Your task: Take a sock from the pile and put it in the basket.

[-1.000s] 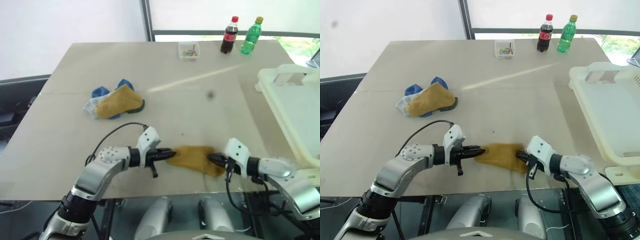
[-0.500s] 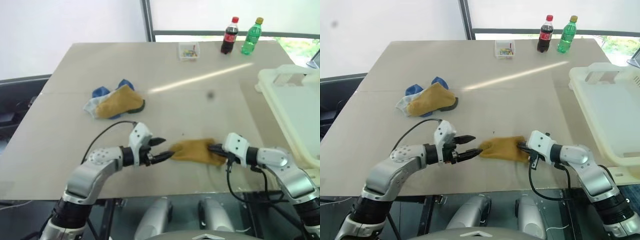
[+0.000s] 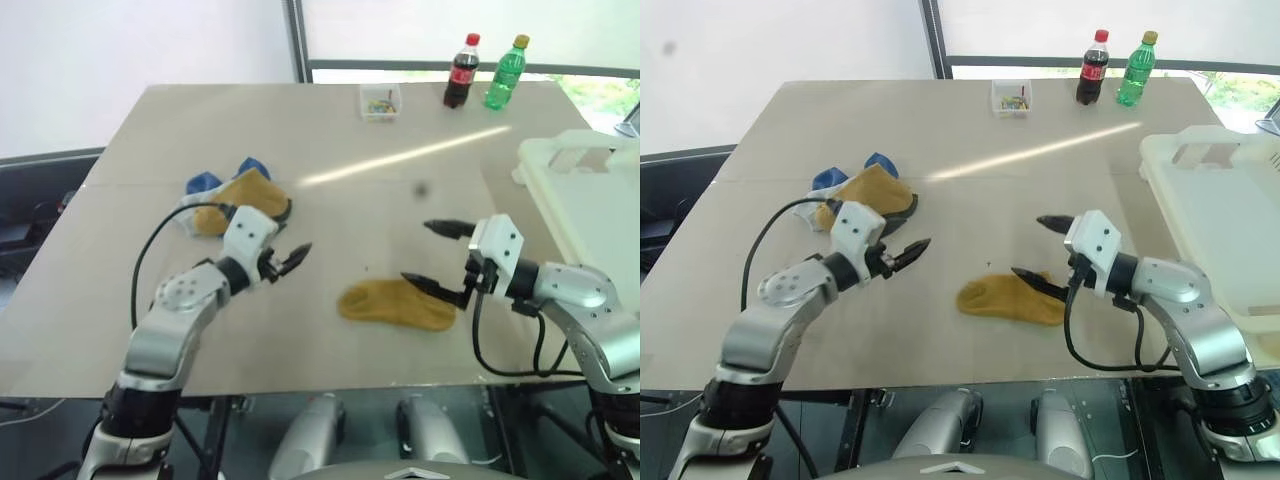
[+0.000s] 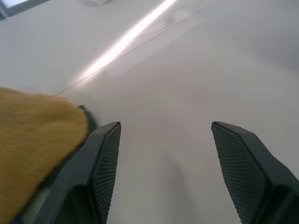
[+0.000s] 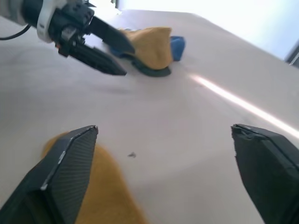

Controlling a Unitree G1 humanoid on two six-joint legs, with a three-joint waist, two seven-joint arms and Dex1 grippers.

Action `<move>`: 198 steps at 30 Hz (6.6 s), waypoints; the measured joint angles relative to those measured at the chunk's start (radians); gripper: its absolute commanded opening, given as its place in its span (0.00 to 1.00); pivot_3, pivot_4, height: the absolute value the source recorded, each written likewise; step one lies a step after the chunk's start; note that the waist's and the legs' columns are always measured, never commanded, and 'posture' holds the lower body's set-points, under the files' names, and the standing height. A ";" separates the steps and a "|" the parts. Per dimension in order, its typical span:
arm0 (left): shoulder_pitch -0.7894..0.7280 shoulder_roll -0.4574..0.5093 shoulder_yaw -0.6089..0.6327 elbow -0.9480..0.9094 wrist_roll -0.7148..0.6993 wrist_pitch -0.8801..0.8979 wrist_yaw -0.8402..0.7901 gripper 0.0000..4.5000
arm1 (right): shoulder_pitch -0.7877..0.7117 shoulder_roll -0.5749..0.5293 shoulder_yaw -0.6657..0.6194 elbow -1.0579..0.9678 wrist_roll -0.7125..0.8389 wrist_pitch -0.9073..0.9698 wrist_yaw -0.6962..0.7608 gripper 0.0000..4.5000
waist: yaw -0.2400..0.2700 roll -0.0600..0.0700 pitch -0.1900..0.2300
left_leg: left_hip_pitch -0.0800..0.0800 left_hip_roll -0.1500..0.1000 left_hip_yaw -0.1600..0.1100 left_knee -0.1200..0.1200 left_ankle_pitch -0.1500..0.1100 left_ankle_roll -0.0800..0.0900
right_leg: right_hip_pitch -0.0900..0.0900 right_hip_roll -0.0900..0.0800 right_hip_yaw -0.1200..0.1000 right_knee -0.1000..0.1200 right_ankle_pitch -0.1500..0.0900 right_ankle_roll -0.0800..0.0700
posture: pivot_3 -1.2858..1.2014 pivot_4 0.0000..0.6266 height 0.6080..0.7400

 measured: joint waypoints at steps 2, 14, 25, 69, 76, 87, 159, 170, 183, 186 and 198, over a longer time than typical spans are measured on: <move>-0.039 -0.014 -0.036 0.044 0.070 0.005 0.053 0.72 | -0.007 0.005 0.000 0.003 -0.018 -0.005 -0.019 0.99 | 0.000 0.000 0.000 | -0.001 0.000 0.000 0.000 0.001 -0.001 | -0.001 0.000 0.000 0.000 0.000 0.000 | 0.52 0.24 1.00; -0.084 -0.149 -0.018 0.110 0.313 0.083 0.387 0.72 | -0.008 0.035 0.012 0.024 -0.089 -0.022 -0.055 0.99 | -0.002 0.000 0.000 | -0.002 -0.001 0.000 0.000 0.002 -0.003 | -0.002 0.000 0.001 0.001 0.000 0.000 | 0.52 0.24 1.00; 0.064 -0.238 0.256 0.005 0.052 0.046 0.277 0.72 | -0.012 0.056 0.029 0.048 -0.121 -0.042 -0.055 0.99 | -0.006 0.000 0.000 | -0.002 0.000 0.000 0.000 0.002 -0.003 | -0.003 -0.001 0.001 0.001 0.000 0.000 | 0.52 0.24 1.00; 0.005 -0.236 0.474 0.137 -0.176 0.062 0.402 0.47 | -0.026 0.088 0.072 0.088 -0.136 -0.063 -0.051 1.00 | -0.003 -0.001 -0.001 | -0.001 -0.001 0.000 0.001 0.002 -0.003 | -0.002 0.000 0.000 0.001 0.000 0.000 | 0.52 0.24 1.00; -0.009 -0.229 0.440 0.161 -0.150 0.067 0.419 0.66 | -0.027 0.090 0.073 0.089 -0.141 -0.064 -0.050 1.00 | -0.002 -0.001 -0.001 | -0.001 -0.001 0.000 0.001 0.002 -0.003 | -0.002 0.001 0.000 0.001 0.000 0.000 | 0.52 0.24 1.00; -0.095 -0.233 0.399 0.308 -0.098 0.020 0.447 0.13 | -0.028 0.095 0.077 0.093 -0.157 -0.064 -0.052 1.00 | -0.004 -0.001 -0.001 | -0.001 -0.001 0.000 0.001 0.002 -0.004 | -0.002 0.001 0.000 0.001 0.000 0.000 | 0.52 0.24 1.00; -0.124 -0.196 0.045 -0.046 -0.252 0.580 0.121 0.60 | -0.206 0.218 0.059 0.284 -0.149 0.458 -0.262 1.00 | -0.026 0.001 -0.002 | -0.001 -0.002 0.002 -0.001 0.003 -0.005 | -0.004 0.001 0.003 0.004 0.000 0.000 | 0.52 0.24 1.00; -0.140 -0.270 0.066 0.025 -0.241 0.460 0.127 0.71 | -0.248 0.276 0.053 0.369 -0.162 0.442 -0.317 1.00 | -0.031 0.001 -0.002 | -0.003 -0.003 0.001 -0.001 0.003 -0.004 | -0.005 0.000 0.003 0.003 0.000 0.000 | 0.52 0.24 1.00; -0.093 -0.222 0.116 0.015 -0.232 0.440 0.146 0.99 | -0.248 0.305 0.062 0.354 -0.161 0.425 -0.313 1.00 | -0.027 0.001 -0.002 | -0.002 -0.003 0.002 -0.002 0.003 -0.004 | -0.005 0.000 0.003 0.003 0.000 0.000 | 0.52 0.24 1.00; -0.092 -0.267 0.116 0.048 -0.230 0.419 0.164 0.99 | -0.248 0.306 0.073 0.356 -0.164 0.418 -0.313 1.00 | -0.027 0.001 -0.002 | -0.002 -0.003 0.001 -0.002 0.003 -0.004 | -0.005 0.000 0.003 0.003 0.000 0.000 | 0.52 0.24 1.00; -0.117 -0.345 0.129 0.126 -0.233 0.385 0.189 0.01 | -0.234 0.270 0.128 0.387 -0.195 0.373 -0.274 0.00 | -0.025 0.001 -0.003 | -0.001 -0.003 0.001 -0.001 0.003 -0.004 | -0.004 0.000 0.002 0.004 0.000 0.000 | 0.52 0.24 1.00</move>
